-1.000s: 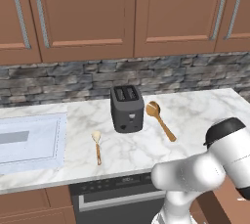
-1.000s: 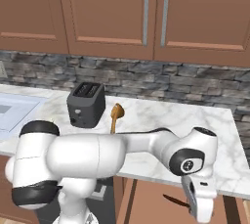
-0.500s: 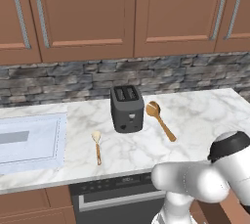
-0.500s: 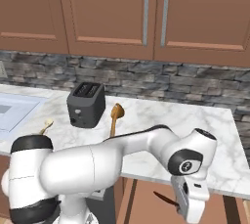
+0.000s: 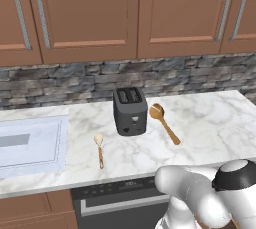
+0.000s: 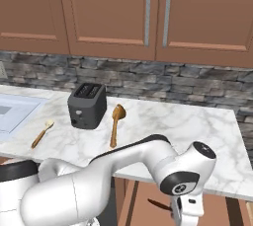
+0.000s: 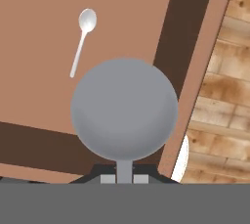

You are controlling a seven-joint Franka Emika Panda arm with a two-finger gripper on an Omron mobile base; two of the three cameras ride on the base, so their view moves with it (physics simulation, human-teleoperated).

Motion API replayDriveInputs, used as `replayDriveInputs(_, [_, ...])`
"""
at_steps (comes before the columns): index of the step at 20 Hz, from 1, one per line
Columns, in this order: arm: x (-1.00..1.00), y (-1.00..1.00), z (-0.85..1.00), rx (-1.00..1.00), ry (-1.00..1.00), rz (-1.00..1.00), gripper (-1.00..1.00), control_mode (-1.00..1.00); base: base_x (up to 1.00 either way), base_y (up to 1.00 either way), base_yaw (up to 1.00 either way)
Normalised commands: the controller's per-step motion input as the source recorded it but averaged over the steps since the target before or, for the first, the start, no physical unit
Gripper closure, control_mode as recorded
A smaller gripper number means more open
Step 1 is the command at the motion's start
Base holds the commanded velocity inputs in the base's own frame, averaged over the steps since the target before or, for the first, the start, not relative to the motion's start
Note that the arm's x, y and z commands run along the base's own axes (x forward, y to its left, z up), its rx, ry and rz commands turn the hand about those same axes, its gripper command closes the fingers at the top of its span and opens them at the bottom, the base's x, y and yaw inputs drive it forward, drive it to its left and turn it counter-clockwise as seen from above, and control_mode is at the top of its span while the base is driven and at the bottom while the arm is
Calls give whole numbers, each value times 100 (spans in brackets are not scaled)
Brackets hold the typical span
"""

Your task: Organize the utensils by type. Pick up the wooden spoons from the counter and place them in the open cabinet. Then pick up the metallic utensils from the counter and place them in the open drawer.

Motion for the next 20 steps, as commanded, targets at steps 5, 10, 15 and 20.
replayDriveInputs(5, [12,10,-3,0,-7,-8,100,-100,0,0,0])
replayDriveInputs(10, [5,2,-8,0,0,-9,100,-100,0,0,0])
replayDriveInputs(15, [6,0,-19,0,0,-9,100,-100,0,0,0])
replayDriveInputs(20, [3,-1,-36,0,0,-2,100,-100,0,0,0])
